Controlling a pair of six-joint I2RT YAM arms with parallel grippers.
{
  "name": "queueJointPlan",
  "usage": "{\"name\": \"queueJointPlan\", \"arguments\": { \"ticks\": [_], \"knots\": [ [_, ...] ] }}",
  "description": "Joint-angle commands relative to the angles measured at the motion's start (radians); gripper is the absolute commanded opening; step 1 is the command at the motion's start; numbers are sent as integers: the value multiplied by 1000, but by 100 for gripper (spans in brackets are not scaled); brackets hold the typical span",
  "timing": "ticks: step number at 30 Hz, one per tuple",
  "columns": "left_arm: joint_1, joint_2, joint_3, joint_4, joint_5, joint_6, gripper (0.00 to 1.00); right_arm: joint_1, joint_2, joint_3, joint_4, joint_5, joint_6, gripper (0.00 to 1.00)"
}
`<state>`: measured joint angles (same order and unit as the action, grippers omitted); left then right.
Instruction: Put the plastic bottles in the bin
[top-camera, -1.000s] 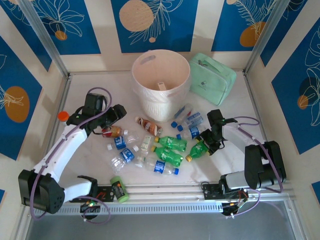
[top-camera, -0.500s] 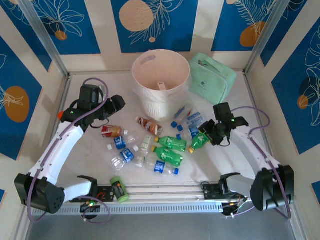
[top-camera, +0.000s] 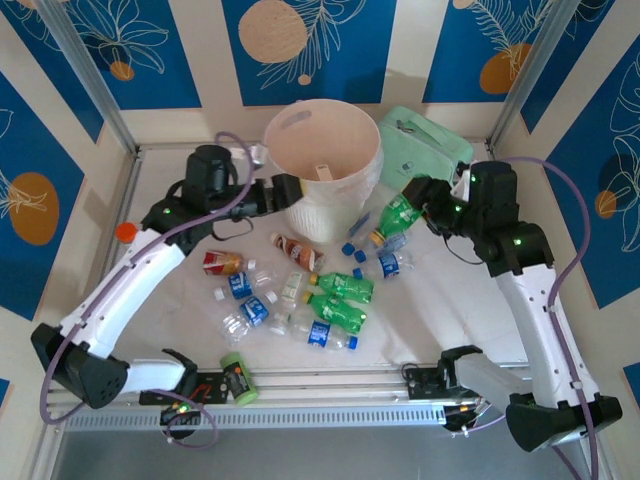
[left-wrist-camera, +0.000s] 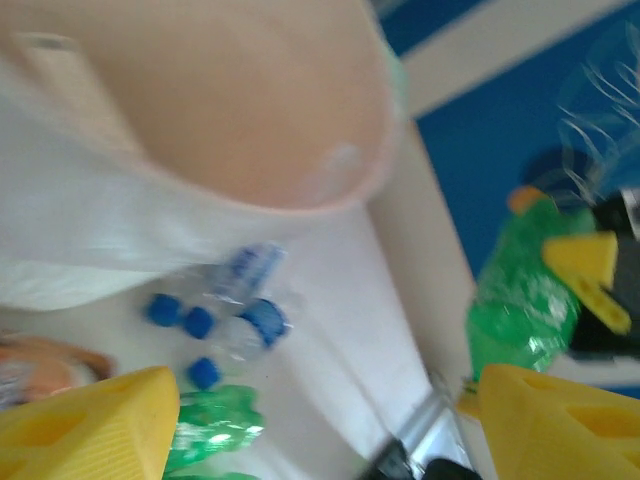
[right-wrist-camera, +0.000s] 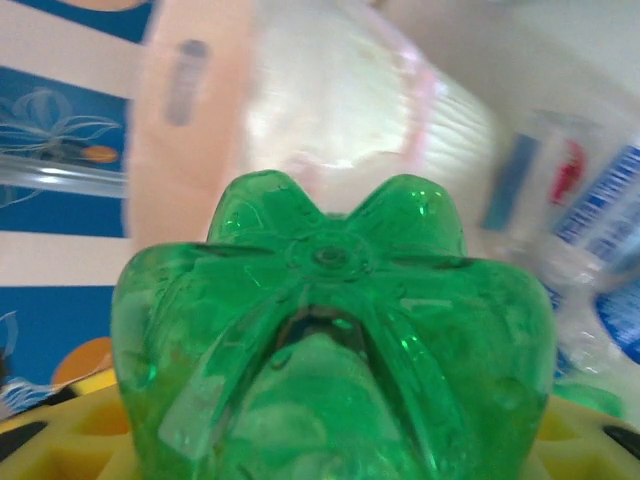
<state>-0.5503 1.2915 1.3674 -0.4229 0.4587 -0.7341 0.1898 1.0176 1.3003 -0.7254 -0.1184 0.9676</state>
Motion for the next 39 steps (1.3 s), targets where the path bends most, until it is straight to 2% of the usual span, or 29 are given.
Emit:
{"name": "queueJointPlan", "arguments": {
  "ticks": [1, 6, 9, 21, 30, 39],
  "knots": [
    [-72, 31, 39, 158, 151, -4, 79, 12, 45, 67, 91, -120, 33, 51],
    [-149, 72, 22, 327, 242, -50, 79, 34, 92, 99, 188, -166, 91, 51],
    [-179, 88, 18, 354, 231, -46, 78, 47, 112, 104, 230, -186, 120, 51],
    [-186, 97, -17, 403, 214, -69, 69, 89, 137, 89, 344, -207, 200, 51],
    [-186, 106, -23, 451, 229, -93, 50, 126, 151, 95, 362, -177, 197, 51],
    [-184, 88, -14, 402, 199, -41, 33, 129, 151, 94, 357, -164, 195, 51]
  ]
}}
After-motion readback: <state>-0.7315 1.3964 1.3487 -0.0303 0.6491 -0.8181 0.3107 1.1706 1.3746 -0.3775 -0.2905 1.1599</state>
